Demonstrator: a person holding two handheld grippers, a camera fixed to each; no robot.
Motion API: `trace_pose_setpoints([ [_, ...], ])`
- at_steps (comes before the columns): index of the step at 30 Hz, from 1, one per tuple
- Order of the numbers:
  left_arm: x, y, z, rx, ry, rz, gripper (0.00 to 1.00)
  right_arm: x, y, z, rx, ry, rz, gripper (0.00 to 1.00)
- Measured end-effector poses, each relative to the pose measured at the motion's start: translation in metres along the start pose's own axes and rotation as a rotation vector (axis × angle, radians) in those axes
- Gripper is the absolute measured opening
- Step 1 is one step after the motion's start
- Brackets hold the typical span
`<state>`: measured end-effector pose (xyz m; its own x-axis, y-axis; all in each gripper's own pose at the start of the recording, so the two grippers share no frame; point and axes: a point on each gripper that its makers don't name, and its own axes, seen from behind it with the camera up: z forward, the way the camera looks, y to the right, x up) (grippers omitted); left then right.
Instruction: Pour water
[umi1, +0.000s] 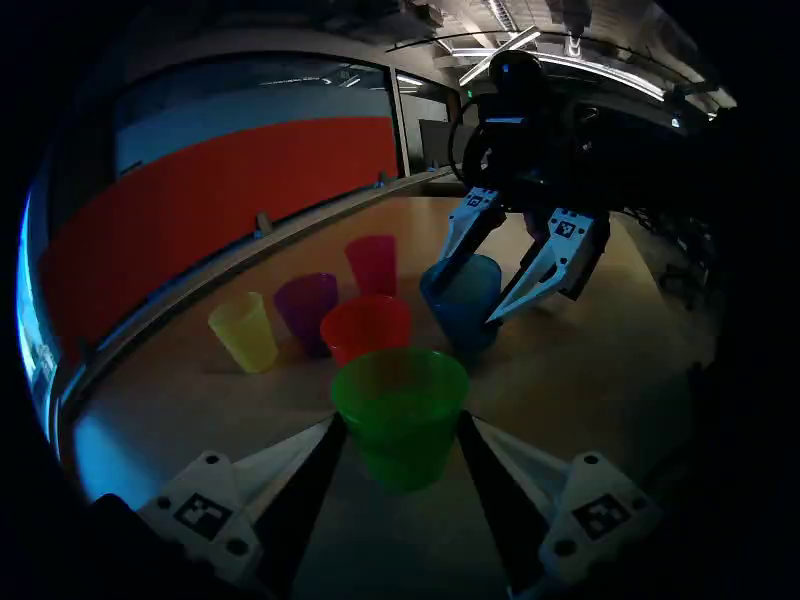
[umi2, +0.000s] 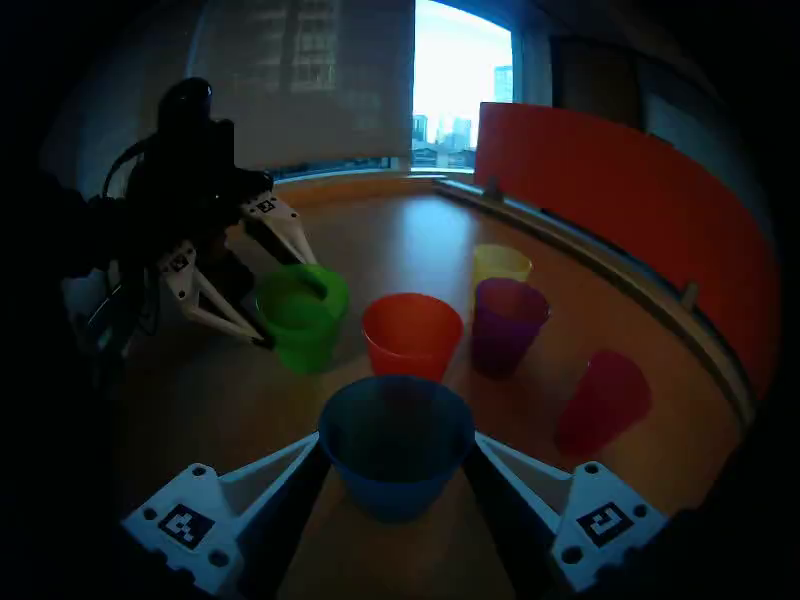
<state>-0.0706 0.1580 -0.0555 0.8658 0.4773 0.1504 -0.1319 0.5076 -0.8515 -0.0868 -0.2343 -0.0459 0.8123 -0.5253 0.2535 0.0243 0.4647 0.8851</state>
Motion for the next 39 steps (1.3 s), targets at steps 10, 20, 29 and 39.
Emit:
trace_pose_setpoints([
  [10,-0.003,0.0,0.002,-0.003,-0.013,-0.001,0.8,-0.006,0.0,-0.001,0.0,-0.011,-0.002,0.91],
  [20,-0.006,0.001,0.003,-0.007,-0.025,0.0,0.8,-0.012,0.0,-0.002,-0.004,-0.024,-0.001,0.91],
  [29,-0.01,0.002,0.003,-0.013,-0.048,0.018,0.8,-0.013,0.0,-0.001,-0.005,-0.028,-0.005,0.91],
  [39,-0.01,0.002,0.004,-0.017,-0.062,0.032,0.8,-0.015,0.0,-0.002,-0.008,-0.03,-0.013,0.91],
])
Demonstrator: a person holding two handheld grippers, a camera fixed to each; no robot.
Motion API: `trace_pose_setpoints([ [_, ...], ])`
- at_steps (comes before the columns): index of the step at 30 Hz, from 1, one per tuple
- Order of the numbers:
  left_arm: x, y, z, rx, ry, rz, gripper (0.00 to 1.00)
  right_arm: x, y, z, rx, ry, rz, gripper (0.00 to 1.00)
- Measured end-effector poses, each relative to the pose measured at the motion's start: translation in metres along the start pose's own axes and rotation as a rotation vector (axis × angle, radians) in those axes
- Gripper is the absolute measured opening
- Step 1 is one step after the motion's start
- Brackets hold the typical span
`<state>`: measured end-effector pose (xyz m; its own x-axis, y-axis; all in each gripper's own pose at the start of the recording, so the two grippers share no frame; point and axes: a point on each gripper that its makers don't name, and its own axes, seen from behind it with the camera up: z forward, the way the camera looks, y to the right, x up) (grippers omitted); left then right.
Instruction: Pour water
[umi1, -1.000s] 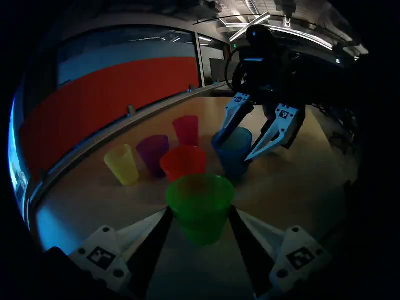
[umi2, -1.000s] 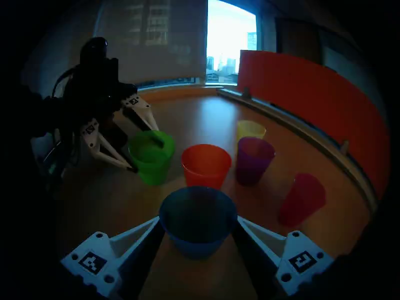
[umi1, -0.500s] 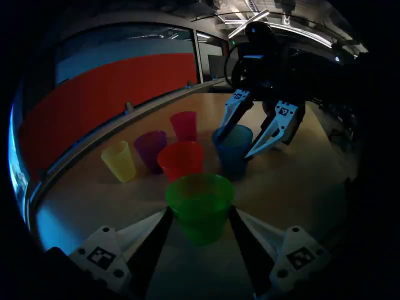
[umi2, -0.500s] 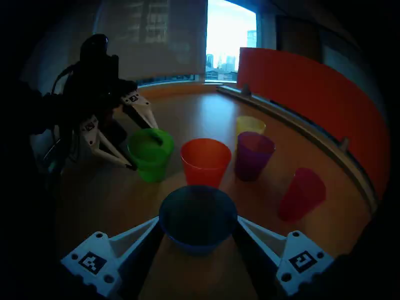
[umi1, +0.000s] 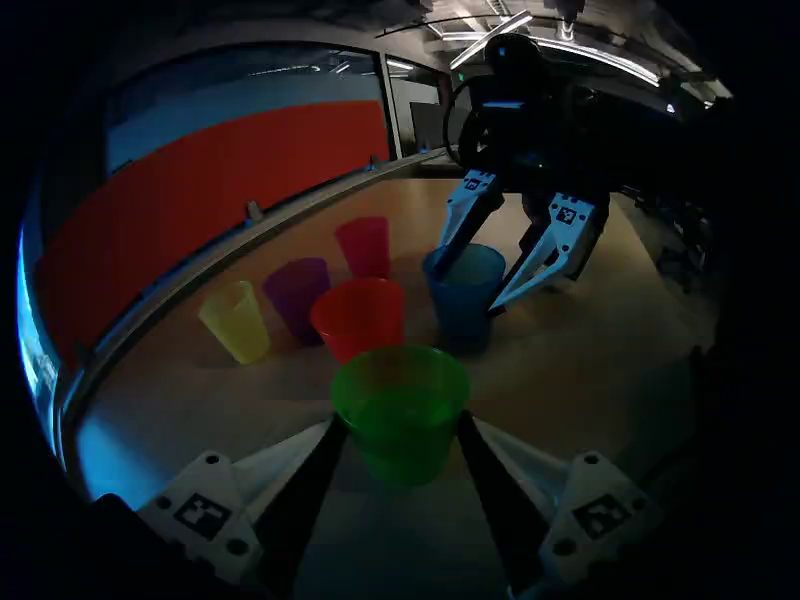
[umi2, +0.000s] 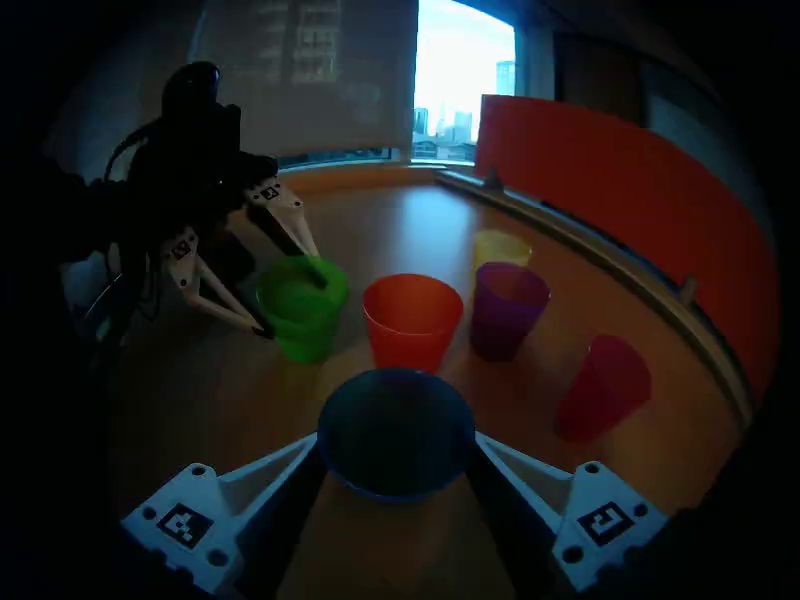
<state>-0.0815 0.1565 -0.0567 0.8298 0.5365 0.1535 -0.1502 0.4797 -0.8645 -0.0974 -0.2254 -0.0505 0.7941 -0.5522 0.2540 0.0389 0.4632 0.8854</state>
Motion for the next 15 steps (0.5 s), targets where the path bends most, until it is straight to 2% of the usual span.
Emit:
trace_pose_setpoints([
  [15,-0.0014,0.0003,-0.0007,-0.005,-0.016,0.01,0.8,-0.0011,-0.0002,0.0,-0.001,0.001,-0.006,0.91],
])
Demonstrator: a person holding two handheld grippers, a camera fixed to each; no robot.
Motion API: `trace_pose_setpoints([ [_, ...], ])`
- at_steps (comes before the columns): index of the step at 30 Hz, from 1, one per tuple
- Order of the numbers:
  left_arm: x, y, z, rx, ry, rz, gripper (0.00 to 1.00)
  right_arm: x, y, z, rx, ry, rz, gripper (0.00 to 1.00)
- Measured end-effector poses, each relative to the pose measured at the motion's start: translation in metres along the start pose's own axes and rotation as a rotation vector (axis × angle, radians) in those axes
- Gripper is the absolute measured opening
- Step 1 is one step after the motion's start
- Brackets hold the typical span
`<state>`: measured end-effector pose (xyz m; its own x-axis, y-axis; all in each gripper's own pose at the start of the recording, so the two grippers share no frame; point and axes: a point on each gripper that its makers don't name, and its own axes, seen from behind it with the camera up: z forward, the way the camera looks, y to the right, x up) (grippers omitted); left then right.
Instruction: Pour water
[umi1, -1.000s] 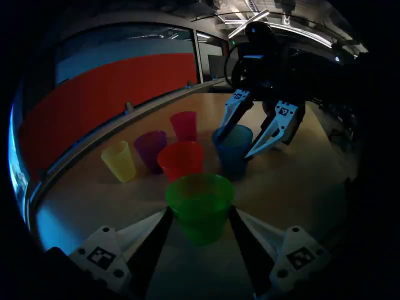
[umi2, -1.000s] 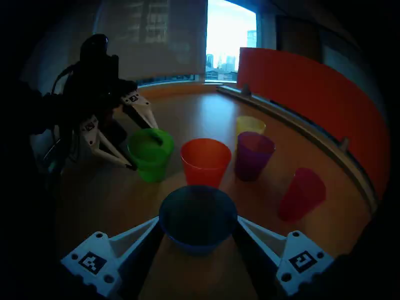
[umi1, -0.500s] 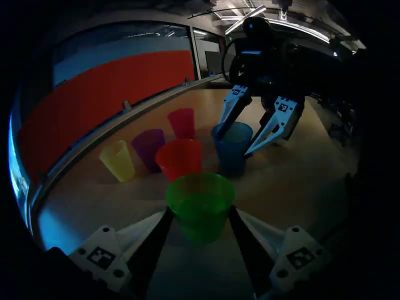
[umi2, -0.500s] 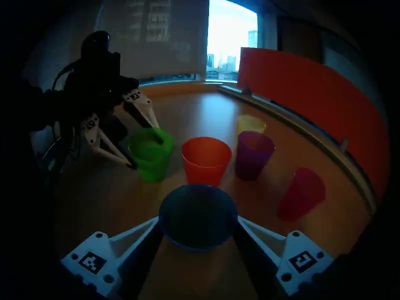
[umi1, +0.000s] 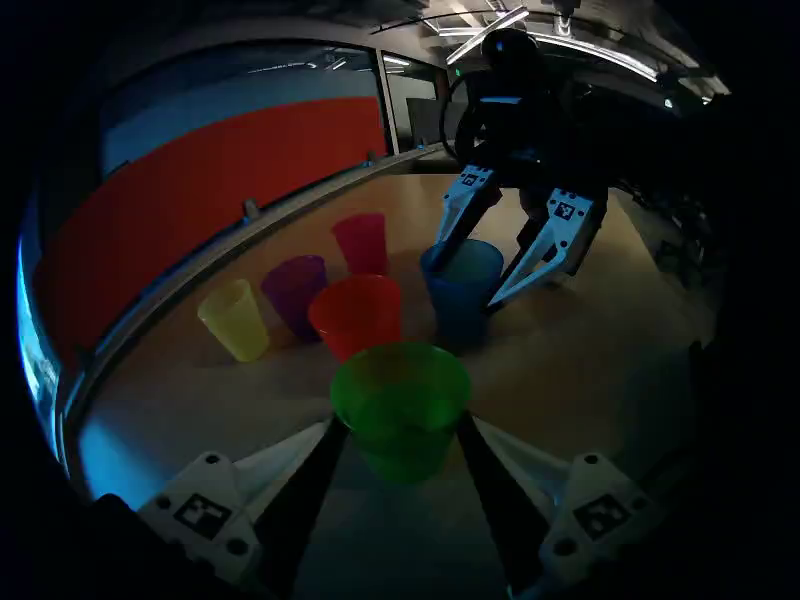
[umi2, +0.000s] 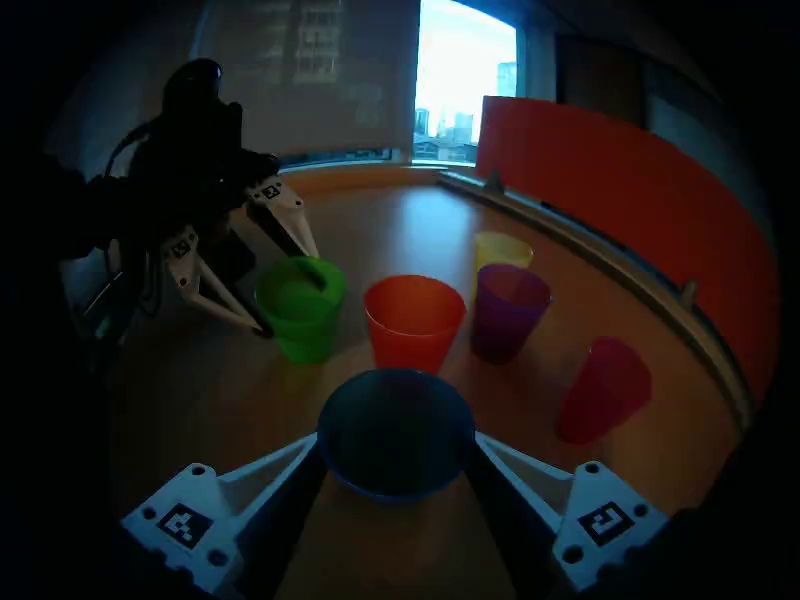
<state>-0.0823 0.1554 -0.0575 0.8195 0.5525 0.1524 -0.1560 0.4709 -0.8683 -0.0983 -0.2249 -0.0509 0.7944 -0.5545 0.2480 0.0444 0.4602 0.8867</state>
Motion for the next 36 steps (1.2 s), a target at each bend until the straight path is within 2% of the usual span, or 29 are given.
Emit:
trace_pose_setpoints([
  [21,-0.005,0.001,0.0,-0.017,-0.021,-0.035,0.81,0.0,0.0,0.001,-0.002,-0.003,-0.013,0.91],
  [30,-0.014,-0.001,0.004,-0.001,-0.058,-0.02,0.82,-0.001,0.002,-0.001,-0.01,-0.004,-0.014,0.93],
  [36,-0.012,-0.002,0.004,-0.008,-0.056,-0.046,0.83,-0.003,0.001,-0.003,-0.011,-0.005,-0.01,0.94],
])
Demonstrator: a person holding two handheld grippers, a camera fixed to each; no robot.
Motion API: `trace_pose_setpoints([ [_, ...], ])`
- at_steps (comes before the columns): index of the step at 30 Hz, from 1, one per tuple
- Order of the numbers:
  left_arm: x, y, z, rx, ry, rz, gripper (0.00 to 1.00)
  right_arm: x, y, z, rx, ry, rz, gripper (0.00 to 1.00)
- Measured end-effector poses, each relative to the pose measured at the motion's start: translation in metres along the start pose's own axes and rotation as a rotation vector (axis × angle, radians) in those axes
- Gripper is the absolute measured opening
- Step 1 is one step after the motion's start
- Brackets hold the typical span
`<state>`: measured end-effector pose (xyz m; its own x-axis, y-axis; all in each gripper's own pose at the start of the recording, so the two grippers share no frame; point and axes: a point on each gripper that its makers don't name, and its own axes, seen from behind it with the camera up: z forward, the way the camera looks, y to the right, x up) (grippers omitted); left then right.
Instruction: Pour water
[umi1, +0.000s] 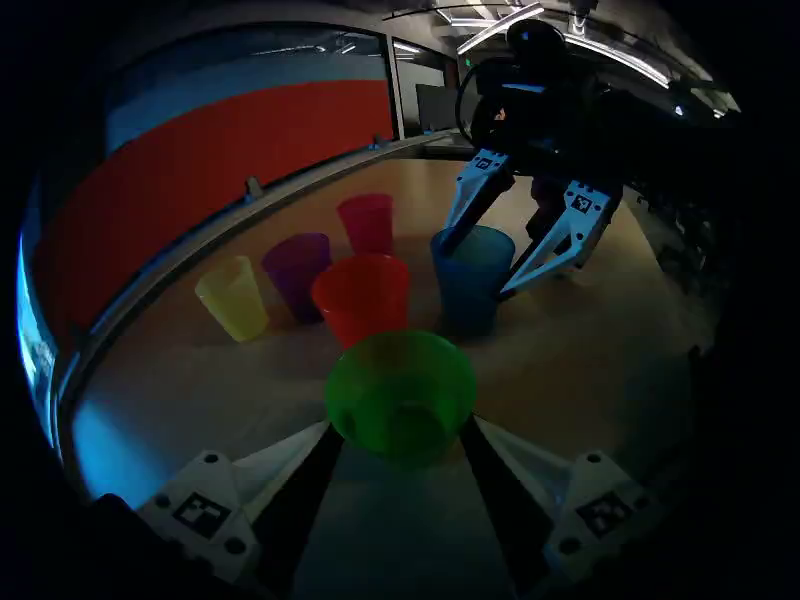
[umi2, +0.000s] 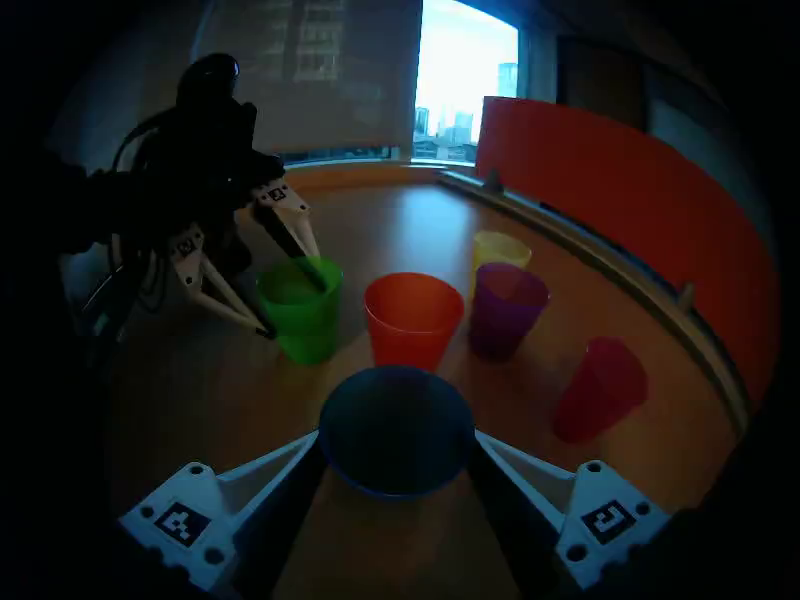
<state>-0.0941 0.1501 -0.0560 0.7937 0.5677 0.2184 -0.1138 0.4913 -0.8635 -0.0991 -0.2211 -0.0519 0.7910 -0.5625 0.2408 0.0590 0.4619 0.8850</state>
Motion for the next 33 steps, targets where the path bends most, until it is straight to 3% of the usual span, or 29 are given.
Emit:
trace_pose_setpoints([
  [15,-0.012,-0.005,-0.005,0.023,-0.029,0.009,0.83,-0.012,0.002,-0.012,-0.019,-0.01,0.014,0.95],
  [33,-0.022,-0.015,-0.032,0.083,-0.043,-0.011,0.83,-0.03,0.007,-0.047,-0.085,-0.017,0.045,0.95],
])
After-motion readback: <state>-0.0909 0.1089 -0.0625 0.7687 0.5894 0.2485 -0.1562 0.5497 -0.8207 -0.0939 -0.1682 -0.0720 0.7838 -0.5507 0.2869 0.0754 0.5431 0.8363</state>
